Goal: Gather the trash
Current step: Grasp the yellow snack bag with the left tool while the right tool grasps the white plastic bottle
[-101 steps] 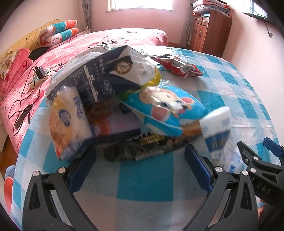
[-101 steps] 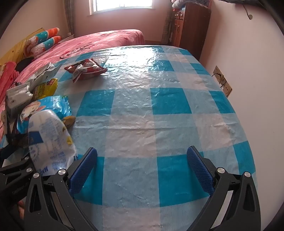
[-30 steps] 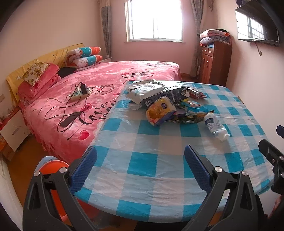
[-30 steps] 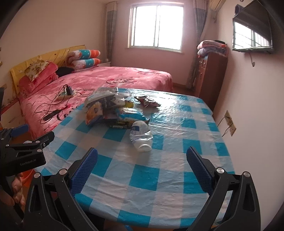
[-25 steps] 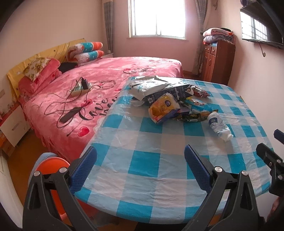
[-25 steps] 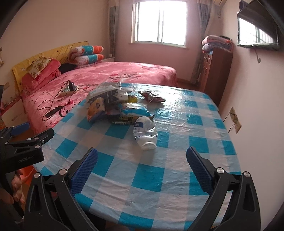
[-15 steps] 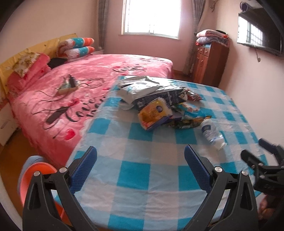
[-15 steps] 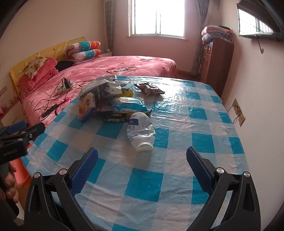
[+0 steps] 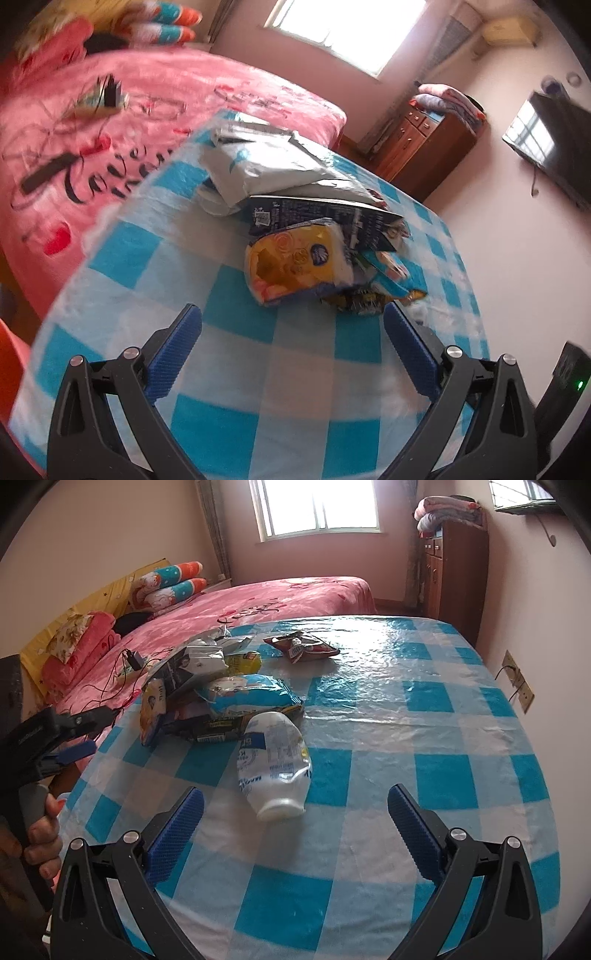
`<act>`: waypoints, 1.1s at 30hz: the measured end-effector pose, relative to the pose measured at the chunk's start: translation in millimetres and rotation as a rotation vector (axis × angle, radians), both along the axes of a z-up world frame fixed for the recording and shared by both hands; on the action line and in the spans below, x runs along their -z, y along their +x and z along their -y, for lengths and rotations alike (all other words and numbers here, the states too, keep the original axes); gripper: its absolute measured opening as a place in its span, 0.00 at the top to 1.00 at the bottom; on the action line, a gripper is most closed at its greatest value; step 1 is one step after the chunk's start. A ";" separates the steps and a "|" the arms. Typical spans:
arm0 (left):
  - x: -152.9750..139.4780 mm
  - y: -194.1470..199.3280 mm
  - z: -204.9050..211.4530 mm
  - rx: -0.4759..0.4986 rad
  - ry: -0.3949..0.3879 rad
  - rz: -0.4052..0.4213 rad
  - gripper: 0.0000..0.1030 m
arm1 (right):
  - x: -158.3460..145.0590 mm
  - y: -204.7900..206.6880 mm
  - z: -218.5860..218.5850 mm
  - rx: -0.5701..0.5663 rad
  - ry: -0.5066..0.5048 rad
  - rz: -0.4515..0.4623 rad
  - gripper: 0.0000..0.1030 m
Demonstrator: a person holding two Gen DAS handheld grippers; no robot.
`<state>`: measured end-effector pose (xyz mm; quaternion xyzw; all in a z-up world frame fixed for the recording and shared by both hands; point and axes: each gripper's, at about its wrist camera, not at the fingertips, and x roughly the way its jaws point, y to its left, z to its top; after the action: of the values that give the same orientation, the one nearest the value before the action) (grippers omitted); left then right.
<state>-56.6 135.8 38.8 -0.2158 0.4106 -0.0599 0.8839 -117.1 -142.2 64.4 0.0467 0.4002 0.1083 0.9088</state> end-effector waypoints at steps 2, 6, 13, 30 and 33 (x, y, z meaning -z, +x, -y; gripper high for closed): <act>6.2 9.7 -0.4 0.005 -0.037 -0.013 0.04 | 2.8 8.0 -3.5 -0.011 0.011 -0.013 0.04; 11.0 23.3 -1.7 0.012 -0.070 -0.014 0.04 | 9.0 21.8 -13.0 -0.028 0.005 -0.031 0.05; 19.6 43.0 -1.9 0.011 -0.068 -0.034 0.04 | 19.6 36.2 -24.2 -0.038 -0.009 -0.050 0.05; 34.2 66.1 5.6 0.016 -0.047 -0.068 0.06 | 33.8 52.1 -24.3 -0.025 -0.014 -0.082 0.20; 33.5 63.9 7.0 0.007 -0.021 -0.073 0.16 | 35.7 53.5 -21.5 -0.016 -0.003 -0.091 0.21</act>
<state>7.2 128.8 5.2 -0.2257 0.4429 -0.0592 0.8657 -63.5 -120.7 28.7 0.0470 0.4415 0.1129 0.8889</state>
